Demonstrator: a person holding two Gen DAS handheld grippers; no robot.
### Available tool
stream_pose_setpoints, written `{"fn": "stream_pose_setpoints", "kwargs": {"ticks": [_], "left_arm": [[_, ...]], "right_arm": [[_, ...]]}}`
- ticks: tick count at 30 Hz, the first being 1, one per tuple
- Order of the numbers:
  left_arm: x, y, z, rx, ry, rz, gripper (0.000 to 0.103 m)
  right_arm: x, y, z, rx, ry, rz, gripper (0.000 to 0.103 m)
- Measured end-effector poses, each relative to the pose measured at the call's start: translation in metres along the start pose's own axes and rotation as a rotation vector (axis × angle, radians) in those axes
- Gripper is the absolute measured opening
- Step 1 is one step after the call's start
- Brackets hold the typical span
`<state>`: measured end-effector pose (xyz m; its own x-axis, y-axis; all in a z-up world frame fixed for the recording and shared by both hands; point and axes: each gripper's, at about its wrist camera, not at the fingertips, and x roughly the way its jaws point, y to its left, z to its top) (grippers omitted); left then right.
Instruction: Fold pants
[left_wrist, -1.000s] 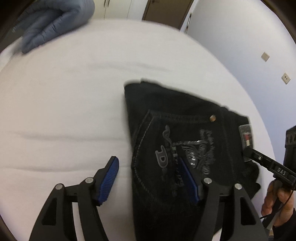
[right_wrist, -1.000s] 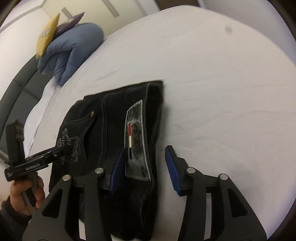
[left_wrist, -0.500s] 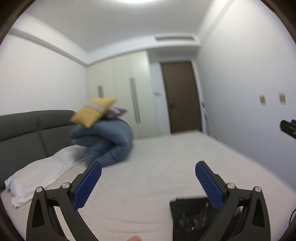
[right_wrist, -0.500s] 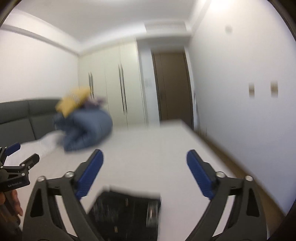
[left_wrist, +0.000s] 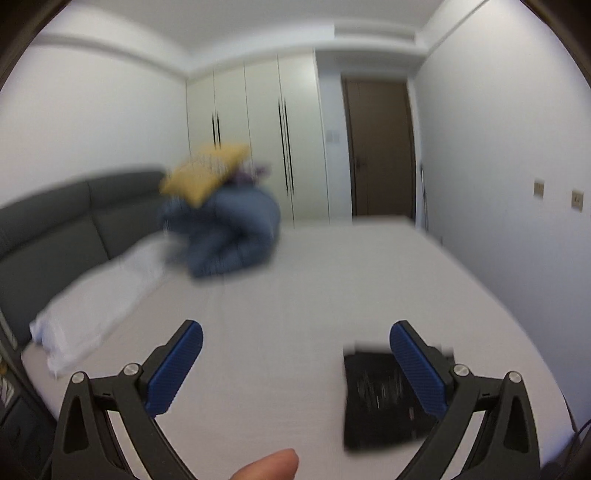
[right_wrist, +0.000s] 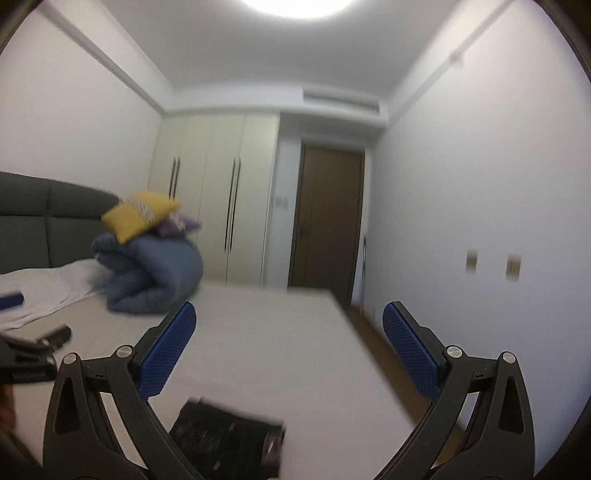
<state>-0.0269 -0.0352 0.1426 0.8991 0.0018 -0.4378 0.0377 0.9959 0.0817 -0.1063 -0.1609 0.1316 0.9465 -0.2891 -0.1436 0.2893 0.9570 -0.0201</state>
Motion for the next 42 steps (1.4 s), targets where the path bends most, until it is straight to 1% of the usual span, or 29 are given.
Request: {"fn": "stream_pose_setpoints", "kwargs": {"ticks": [2,3,4,7,8,9,11,13,15,16,17,22,26,27,29,30,34,42], "left_arm": [[0.019,-0.008,-0.023,-0.015,0.105,-0.035,0.103],[0.026,-0.010,-0.033,-0.030,0.162,-0.058,0.103],[0.032,-0.014,-0.044,-0.041,0.204,-0.076,0.103],[0.049,-0.021,-0.070,-0.056,0.327,-0.116,0.103],[0.052,-0.024,-0.077,-0.057,0.349,-0.121,0.103],[0.055,-0.026,-0.083,-0.059,0.364,-0.124,0.103],[0.057,-0.029,-0.093,-0.047,0.371,-0.108,0.103],[0.054,-0.033,-0.100,-0.034,0.376,-0.096,0.103],[0.052,-0.035,-0.108,-0.037,0.374,-0.094,0.103],[0.050,-0.034,-0.108,-0.042,0.369,-0.090,0.103],[0.051,-0.033,-0.109,-0.045,0.367,-0.085,0.103],[0.055,-0.031,-0.112,-0.044,0.366,-0.072,0.103],[0.056,-0.031,-0.115,-0.046,0.368,-0.068,0.103],[0.056,-0.031,-0.116,-0.046,0.370,-0.068,0.103],[0.056,-0.031,-0.117,-0.046,0.374,-0.071,0.103],[0.056,-0.031,-0.118,-0.046,0.375,-0.071,0.103],[0.054,-0.033,-0.119,-0.045,0.379,-0.075,0.103],[0.056,-0.035,-0.120,-0.041,0.389,-0.082,0.103]], "right_arm": [[0.013,-0.001,-0.019,0.065,0.121,0.002,0.103],[0.020,-0.007,-0.030,0.083,0.173,-0.006,0.103],[0.033,-0.004,-0.042,0.087,0.232,-0.013,0.103],[0.043,0.000,-0.075,0.054,0.330,-0.023,0.103],[0.043,0.002,-0.082,0.051,0.353,-0.019,0.103],[0.055,0.008,-0.093,0.050,0.375,-0.011,0.103],[0.060,0.011,-0.111,0.040,0.417,-0.006,0.103],[0.057,0.005,-0.133,0.037,0.455,-0.013,0.103],[0.061,0.006,-0.144,0.054,0.484,-0.008,0.103],[0.050,0.005,-0.155,0.060,0.493,-0.009,0.103],[0.049,0.006,-0.159,0.067,0.506,-0.013,0.103],[0.056,0.009,-0.181,0.063,0.528,-0.014,0.103],[0.061,0.014,-0.181,0.059,0.538,-0.010,0.103],[0.059,0.015,-0.174,0.058,0.540,-0.007,0.103],[0.060,0.017,-0.175,0.052,0.541,-0.008,0.103],[0.059,0.018,-0.169,0.049,0.540,-0.008,0.103],[0.060,0.021,-0.165,0.040,0.542,-0.006,0.103],[0.062,0.024,-0.166,0.043,0.548,-0.006,0.103]]}}
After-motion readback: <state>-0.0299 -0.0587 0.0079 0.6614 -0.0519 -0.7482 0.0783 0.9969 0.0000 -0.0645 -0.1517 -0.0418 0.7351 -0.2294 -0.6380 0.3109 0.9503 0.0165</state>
